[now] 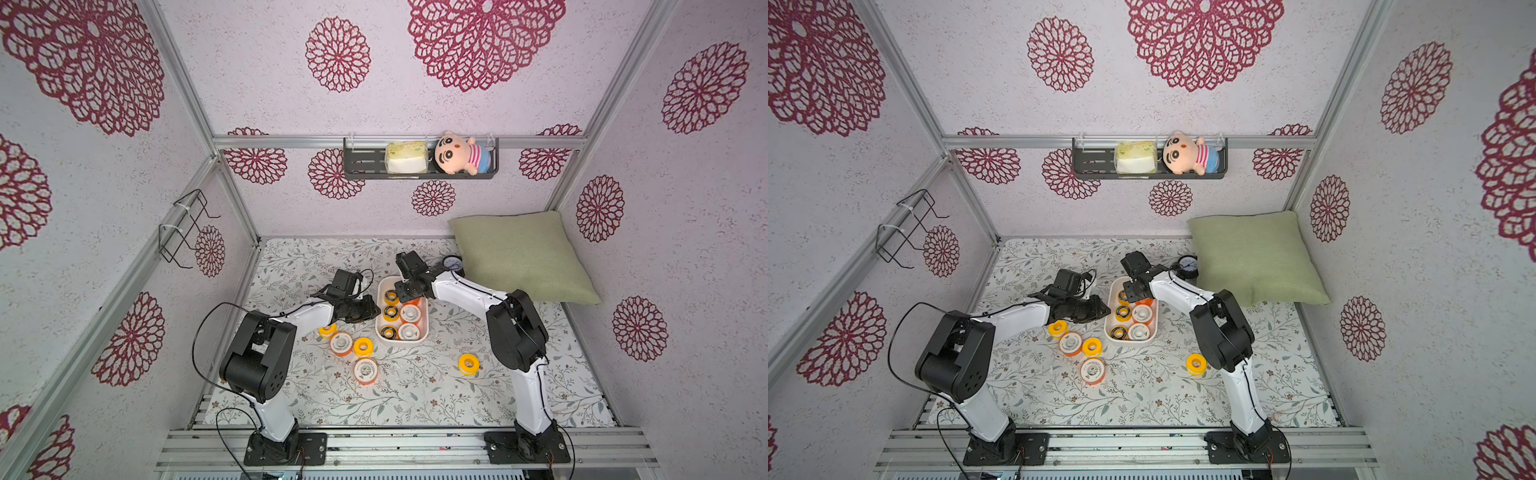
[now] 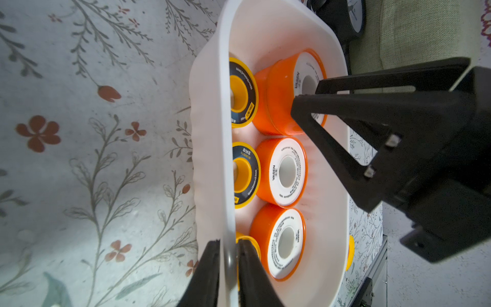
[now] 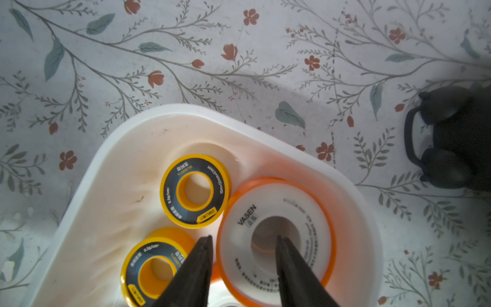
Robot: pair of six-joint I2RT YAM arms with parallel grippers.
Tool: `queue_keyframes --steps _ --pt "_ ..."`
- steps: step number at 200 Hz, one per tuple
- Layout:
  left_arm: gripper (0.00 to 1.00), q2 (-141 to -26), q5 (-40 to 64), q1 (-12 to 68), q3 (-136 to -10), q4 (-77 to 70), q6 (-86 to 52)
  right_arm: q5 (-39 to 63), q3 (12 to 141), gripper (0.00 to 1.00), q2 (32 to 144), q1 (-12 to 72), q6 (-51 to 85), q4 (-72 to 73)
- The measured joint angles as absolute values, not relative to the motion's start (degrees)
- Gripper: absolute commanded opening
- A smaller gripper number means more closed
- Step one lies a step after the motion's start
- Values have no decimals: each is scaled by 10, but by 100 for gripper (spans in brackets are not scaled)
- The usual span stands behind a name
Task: Put the sealing tape into the storage box
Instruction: Place the sealing tape in the storage box.
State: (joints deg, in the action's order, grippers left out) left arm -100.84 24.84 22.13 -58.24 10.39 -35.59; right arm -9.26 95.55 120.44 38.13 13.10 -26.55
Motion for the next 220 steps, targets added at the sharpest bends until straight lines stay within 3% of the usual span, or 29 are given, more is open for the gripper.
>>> queue_keyframes --steps 98,136,174,220 --pt "21 -992 259 223 -571 104 -356 -105 957 46 1205 381 131 -271" --pt "34 -979 262 227 -570 108 -356 -87 910 52 1186 378 137 -231" --pt "47 -929 231 228 -567 122 -350 -31 792 55 1084 361 154 -152" --pt "49 -833 152 229 -538 154 -347 28 691 56 962 328 189 -48"
